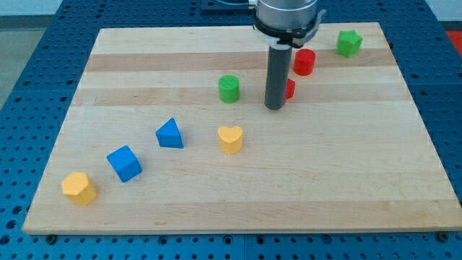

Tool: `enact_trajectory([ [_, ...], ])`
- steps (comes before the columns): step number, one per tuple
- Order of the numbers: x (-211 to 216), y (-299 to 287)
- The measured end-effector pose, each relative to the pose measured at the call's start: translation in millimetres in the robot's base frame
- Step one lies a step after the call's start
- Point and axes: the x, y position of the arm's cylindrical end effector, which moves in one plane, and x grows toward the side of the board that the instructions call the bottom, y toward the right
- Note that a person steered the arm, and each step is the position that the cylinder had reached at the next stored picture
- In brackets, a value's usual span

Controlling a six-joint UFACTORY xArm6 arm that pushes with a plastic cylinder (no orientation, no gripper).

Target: Move the red star towards the right of the green circle

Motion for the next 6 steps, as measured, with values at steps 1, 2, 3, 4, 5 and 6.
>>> enact_trajectory([
  [1, 5, 0],
  [2, 41, 39],
  [3, 45, 58],
  [4, -4, 42],
  [5, -4, 39],
  [6, -21, 35],
])
